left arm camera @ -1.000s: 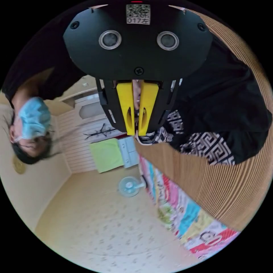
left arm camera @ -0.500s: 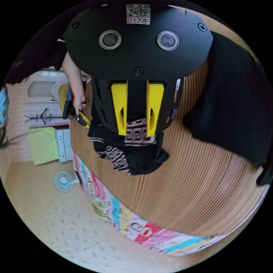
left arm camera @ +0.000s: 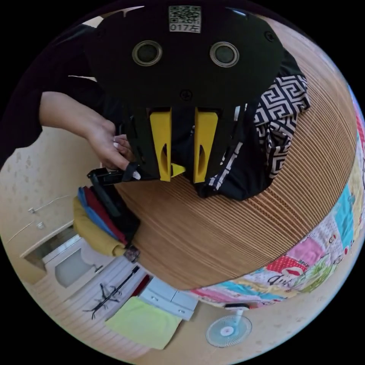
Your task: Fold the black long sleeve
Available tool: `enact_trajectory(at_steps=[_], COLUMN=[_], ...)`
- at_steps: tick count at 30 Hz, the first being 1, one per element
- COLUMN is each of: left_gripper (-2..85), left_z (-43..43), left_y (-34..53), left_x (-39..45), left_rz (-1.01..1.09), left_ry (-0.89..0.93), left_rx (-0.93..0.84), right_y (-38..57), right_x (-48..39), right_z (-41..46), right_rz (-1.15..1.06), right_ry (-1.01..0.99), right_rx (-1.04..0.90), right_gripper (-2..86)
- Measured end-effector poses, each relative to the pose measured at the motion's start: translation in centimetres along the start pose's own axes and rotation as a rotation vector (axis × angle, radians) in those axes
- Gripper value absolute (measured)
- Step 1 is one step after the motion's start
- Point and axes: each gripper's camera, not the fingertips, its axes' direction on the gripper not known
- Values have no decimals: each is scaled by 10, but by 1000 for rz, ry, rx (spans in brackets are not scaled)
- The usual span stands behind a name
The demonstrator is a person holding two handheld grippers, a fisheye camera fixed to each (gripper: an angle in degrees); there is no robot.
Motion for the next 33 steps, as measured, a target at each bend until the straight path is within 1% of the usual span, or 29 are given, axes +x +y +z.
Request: enact_trajectory(at_steps=[1, 2, 3, 4, 7, 8, 9, 11, 12, 13, 15, 17, 19, 21, 24, 26, 28, 29, 31, 32, 33], left_gripper=[55, 22, 2, -1, -7, -8, -7, -3, 3, 8, 76, 85, 87, 84, 66, 52, 30, 20, 9, 4, 1], left_z=[8, 20, 26, 27, 26, 21, 14, 3, -2, -3, -3, 3, 13, 27, 38, 41, 42, 40, 27, 13, -2], left_y=[-1, -1, 4, 6, 14, 16, 19, 21, 20, 18, 6, -2, -9, -16, -21, -23, -24, -25, -26, -26, -26], left_x=[-3, -10, -17, -21, -41, -50, -62, -76, -80, -79, -69, -57, -53, -54, -60, -64, -67, -68, -73, -82, -97], left_rz=[-13, -43, -54, -60, -95, -109, -130, -141, -141, -134, -83, -40, -53, -59, -55, -56, -43, -32, -22, -26, -39], left_ry=[-18, -39, -36, -24, 58, 114, 210, 338, 351, 341, 285, 261, 199, 145, 151, 139, 146, 154, 181, 238, 348], left_rx=[-33, -83, -81, -76, -72, -45, 12, 111, 128, 119, 67, 38, -4, -48, -98, -118, -126, -130, -97, -45, 29], right_y=[-3, -4, -5, -5, -13, -15, -17, -22, -25, -29, -34, -38, -45, -48, -47, -48, -47, -46, -38, -38, -37], right_x=[7, 9, 12, 11, 9, 9, 10, 12, 14, 15, 17, 18, 21, 23, 24, 25, 23, 22, 19, 18, 16], right_z=[1, 0, -7, -15, -28, -31, -36, -42, -46, -50, -56, -63, -66, -69, -72, -64, -46, -44, -52, -55, -61], right_rz=[40, 51, 58, 48, 18, 13, -3, -21, -23, -22, -26, -34, 11, 30, 62, 84, 70, 69, 65, 64, 56], right_ry=[-21, -31, -38, -25, -17, -26, -57, -87, -86, -78, -86, -104, -41, -26, -56, -41, -46, -44, -39, -32, -2], right_rx=[16, 30, 77, 120, 95, 92, 86, 78, 74, 76, 95, 116, 108, 106, 111, 62, -7, -1, 92, 111, 136], right_gripper=[51, 47, 41, 37, 31, 30, 29, 26, 23, 20, 16, 16, 21, 36, 66, 66, 48, 45, 35, 33, 29])
